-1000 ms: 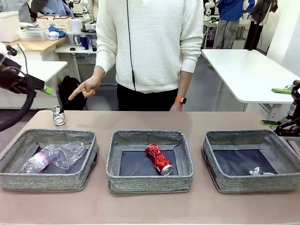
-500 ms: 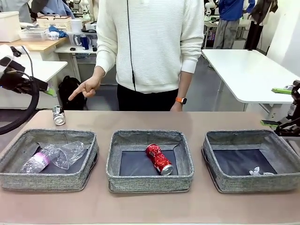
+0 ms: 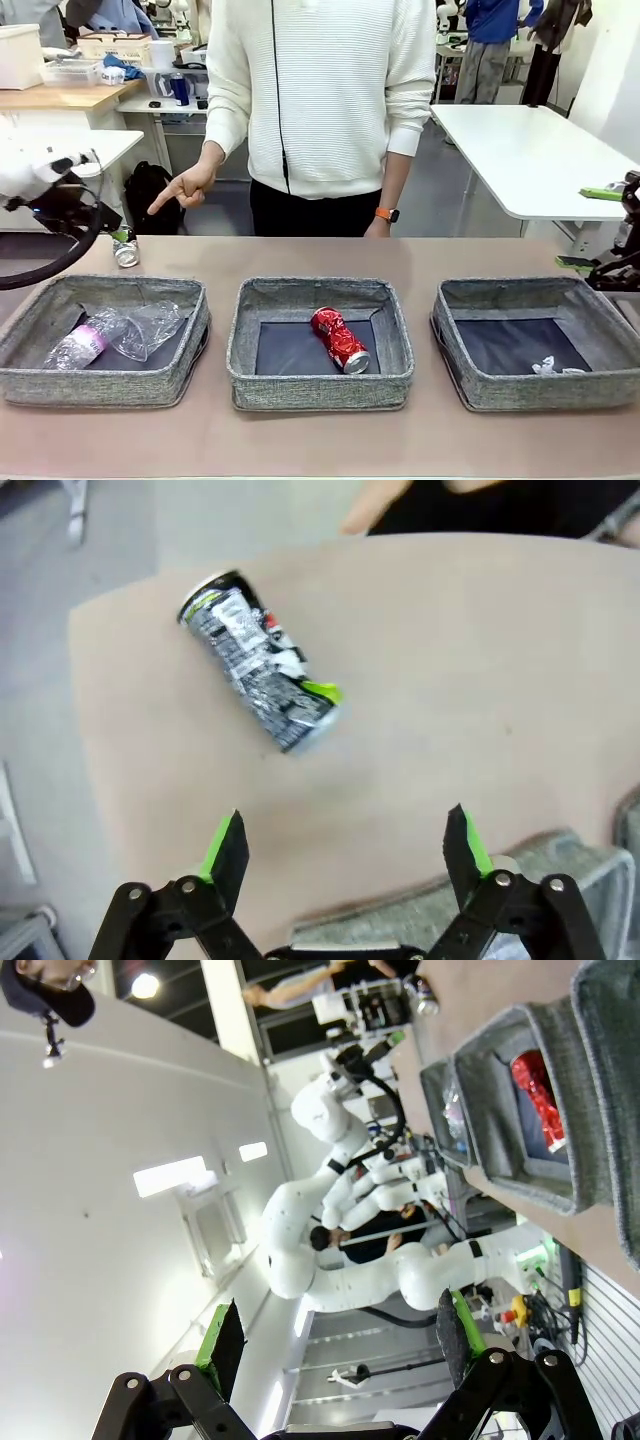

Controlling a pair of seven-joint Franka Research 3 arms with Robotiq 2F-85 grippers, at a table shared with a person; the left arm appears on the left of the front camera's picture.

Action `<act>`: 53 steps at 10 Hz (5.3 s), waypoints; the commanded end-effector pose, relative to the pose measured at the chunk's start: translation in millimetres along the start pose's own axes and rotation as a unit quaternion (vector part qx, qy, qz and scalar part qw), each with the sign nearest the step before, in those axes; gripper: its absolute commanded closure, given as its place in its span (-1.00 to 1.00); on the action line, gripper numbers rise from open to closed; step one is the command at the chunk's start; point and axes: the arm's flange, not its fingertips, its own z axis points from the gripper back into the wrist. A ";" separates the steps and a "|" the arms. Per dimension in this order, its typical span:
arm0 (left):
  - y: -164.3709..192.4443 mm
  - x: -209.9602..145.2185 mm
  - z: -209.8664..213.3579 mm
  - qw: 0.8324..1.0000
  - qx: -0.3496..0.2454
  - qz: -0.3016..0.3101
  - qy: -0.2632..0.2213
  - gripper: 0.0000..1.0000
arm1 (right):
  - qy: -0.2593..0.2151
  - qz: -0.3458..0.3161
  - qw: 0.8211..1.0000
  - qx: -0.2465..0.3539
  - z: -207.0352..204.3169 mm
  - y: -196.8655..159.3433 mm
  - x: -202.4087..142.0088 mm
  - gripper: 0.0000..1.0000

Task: Sort the waste into the appropriate baskets.
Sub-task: Pick up the waste item pointed out by the person.

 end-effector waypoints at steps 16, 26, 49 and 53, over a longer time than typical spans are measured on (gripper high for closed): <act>33.1 76.4 -92.8 0.988 0.071 0.109 0.081 0.19 | -0.005 -0.009 1.000 0.005 -0.3 5.2 0.1 -1.00; 40.1 74.8 -46.2 0.990 0.051 0.121 0.048 0.30 | -0.005 -0.009 1.000 0.005 -0.3 5.2 0.1 -1.00; -435.3 -85.3 337.1 0.995 -0.059 0.058 0.059 0.24 | -0.005 -0.009 1.000 0.005 -0.3 5.2 0.1 -1.00; -506.0 -58.6 359.2 0.995 -0.073 0.020 0.069 0.24 | -0.005 -0.009 1.000 0.005 -0.3 5.2 0.1 -1.00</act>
